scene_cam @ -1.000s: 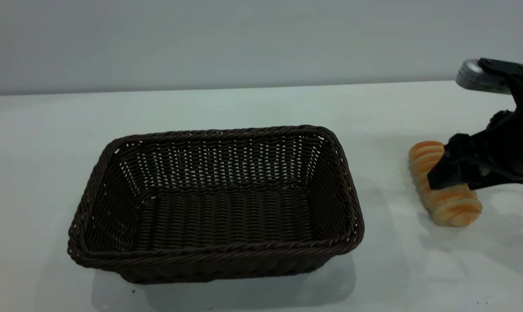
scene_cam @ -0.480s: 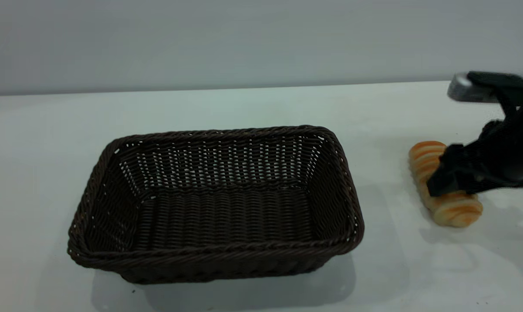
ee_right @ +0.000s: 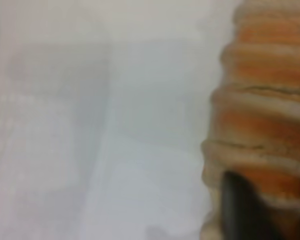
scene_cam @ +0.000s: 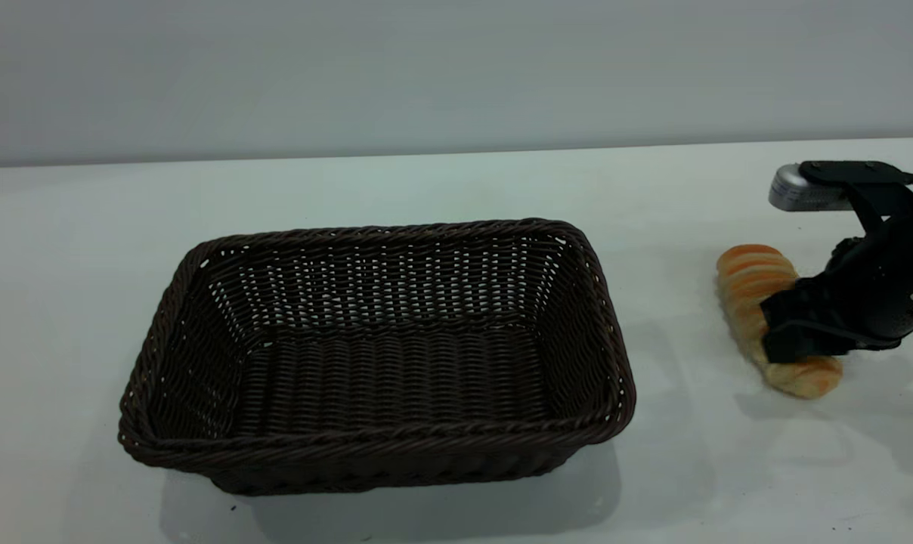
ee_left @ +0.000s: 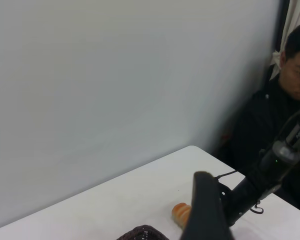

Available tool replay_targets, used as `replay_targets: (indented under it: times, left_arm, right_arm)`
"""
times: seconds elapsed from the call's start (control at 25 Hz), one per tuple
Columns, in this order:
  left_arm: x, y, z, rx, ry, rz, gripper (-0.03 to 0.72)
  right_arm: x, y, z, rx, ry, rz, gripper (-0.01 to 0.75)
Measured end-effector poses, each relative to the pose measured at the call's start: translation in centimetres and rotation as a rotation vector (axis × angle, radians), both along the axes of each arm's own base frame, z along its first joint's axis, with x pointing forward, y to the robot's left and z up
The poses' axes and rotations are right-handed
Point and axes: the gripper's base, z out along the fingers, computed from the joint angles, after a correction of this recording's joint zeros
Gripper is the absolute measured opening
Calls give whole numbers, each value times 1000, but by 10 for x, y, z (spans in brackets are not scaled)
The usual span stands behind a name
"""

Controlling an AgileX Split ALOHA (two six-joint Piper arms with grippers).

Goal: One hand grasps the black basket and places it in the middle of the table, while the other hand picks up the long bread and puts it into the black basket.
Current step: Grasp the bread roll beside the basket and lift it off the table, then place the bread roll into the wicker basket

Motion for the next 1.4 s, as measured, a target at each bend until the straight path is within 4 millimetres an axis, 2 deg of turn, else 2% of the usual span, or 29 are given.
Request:
replay_targets:
  times: [0.08, 0.2, 0.28, 0.36, 0.44, 0.52, 0.6, 0.72, 0.84, 0.92, 1.0, 1.08, 1.24, 1.4]
  left_arm:
    - [0, 0, 0, 1, -2, 0, 585]
    - [0, 0, 0, 1, -2, 0, 585]
    - [0, 0, 0, 1, -3, 1, 585]
    - [0, 0, 0, 0, -3, 1, 585]
    - [0, 0, 1, -3, -7, 3, 585]
    - [0, 0, 1, -6, -11, 6, 585]
    - [0, 0, 1, -8, -13, 7, 585]
    - [0, 0, 1, -8, -14, 6, 585]
    - [0, 0, 2, -10, -13, 4, 585]
    - [0, 0, 2, -16, -12, -2, 585]
    - [0, 0, 2, -19, -12, -4, 585]
    - [0, 0, 2, -19, -12, -4, 585]
    - [0, 0, 2, -19, -11, -5, 585]
    - [0, -1, 1, -16, -6, -8, 585]
  right_arm:
    - [0, 0, 0, -3, 1, -1, 77]
    - [2, -2, 7, -20, -16, -6, 57]
    - [2, -5, 21, -58, -48, -17, 54]
    - [6, -7, 50, -69, -125, -27, 50]
    - [11, -3, 89, -31, -246, -21, 48]
    - [9, 9, 137, 48, -389, 24, 48]
    - [1, 32, 168, 135, -474, 118, 46]
    - [-20, 81, 194, 275, -510, 318, 46]
    - [-50, 137, 195, 333, -467, 570, 46]
    - [-68, 165, 190, 334, -439, 694, 46]
    - [-77, 181, 181, 322, -410, 748, 46]
    - [-83, 194, 165, 300, -366, 779, 46]
    - [-80, 200, 126, 240, -275, 787, 46]
    - [-71, 204, 105, 205, -250, 793, 46]
